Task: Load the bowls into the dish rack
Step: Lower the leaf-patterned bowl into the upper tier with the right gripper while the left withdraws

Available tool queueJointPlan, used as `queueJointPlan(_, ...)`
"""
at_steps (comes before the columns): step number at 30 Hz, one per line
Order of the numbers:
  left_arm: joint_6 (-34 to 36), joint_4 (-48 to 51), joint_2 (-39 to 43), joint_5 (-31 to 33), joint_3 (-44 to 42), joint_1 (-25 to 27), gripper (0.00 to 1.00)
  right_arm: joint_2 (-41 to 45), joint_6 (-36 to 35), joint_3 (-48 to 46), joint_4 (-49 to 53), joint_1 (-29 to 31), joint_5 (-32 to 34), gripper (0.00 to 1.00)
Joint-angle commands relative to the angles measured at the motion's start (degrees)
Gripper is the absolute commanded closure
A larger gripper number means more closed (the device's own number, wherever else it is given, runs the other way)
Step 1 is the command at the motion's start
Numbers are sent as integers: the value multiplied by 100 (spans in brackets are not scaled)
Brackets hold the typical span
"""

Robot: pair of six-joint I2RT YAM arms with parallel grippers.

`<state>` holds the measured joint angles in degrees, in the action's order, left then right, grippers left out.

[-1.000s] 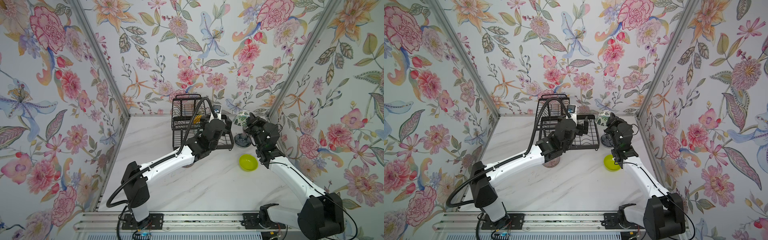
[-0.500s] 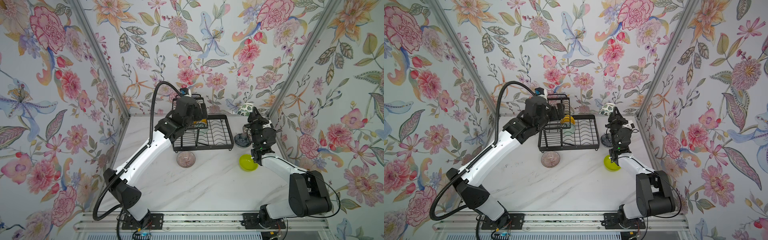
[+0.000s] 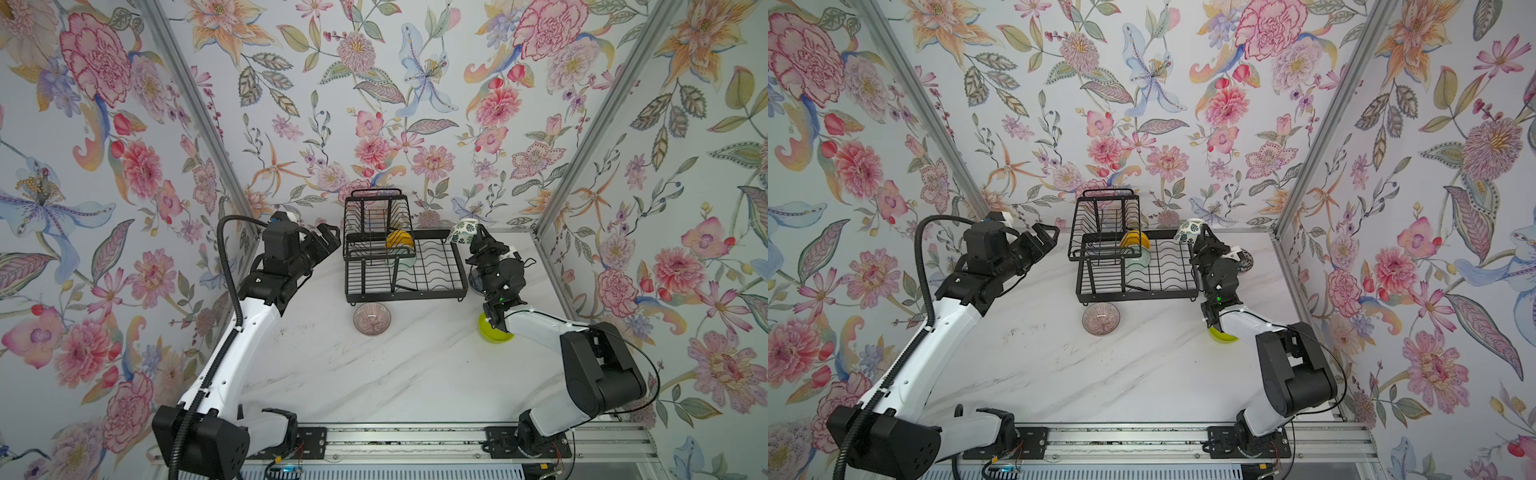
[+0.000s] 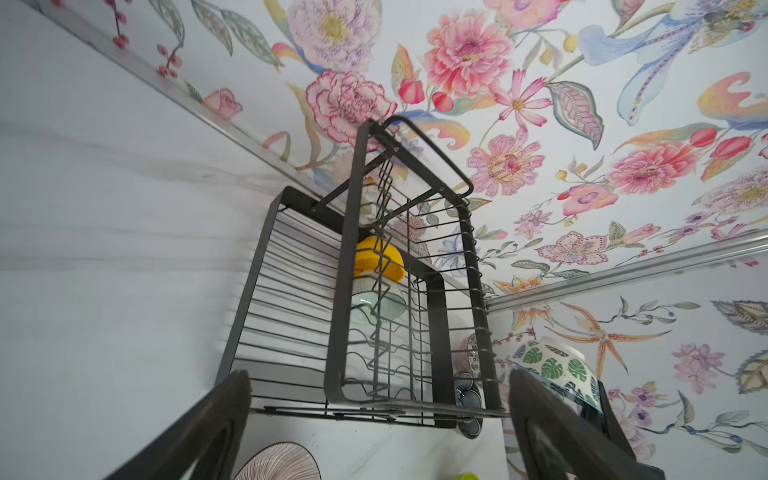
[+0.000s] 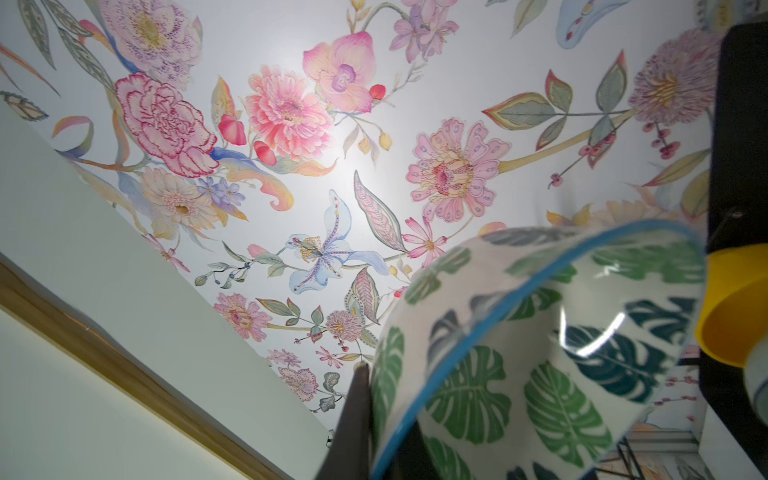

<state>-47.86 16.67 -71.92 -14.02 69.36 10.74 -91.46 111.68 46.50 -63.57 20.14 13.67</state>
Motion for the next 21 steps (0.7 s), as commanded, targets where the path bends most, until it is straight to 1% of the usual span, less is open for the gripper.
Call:
queueJointPlan(1, -758, -867, 0, -962, -688, -323, 1, -225, 28, 11, -193, 243, 368, 100)
queueJointPlan(4, -1167, -1212, -129, -1200, -1202, -585, 1, -432, 148, 126, 20, 444, 497, 100)
queueJointPlan(8, -1652, -2027, -340, -1644, -1842, -856, 1, -602, 289, 300, 556, 741, 735, 100)
queueJointPlan(11, -1878, -2471, -532, -1881, -2138, -889, 1, -719, 401, 376, 844, 962, 957, 100)
queueJointPlan(14, -2137, -3052, -778, -2250, -2408, -881, 1, -952, 367, 486, 719, 1044, 1013, 100)
queueJointPlan(17, -2263, -3259, -1032, -2497, -2480, -881, 1, -1172, 602, 614, 659, 1079, 1012, 100)
queueJointPlan(21, -2268, -3603, -1360, -2724, -2403, -872, 1, -1381, 584, 810, 701, 1071, 971, 100)
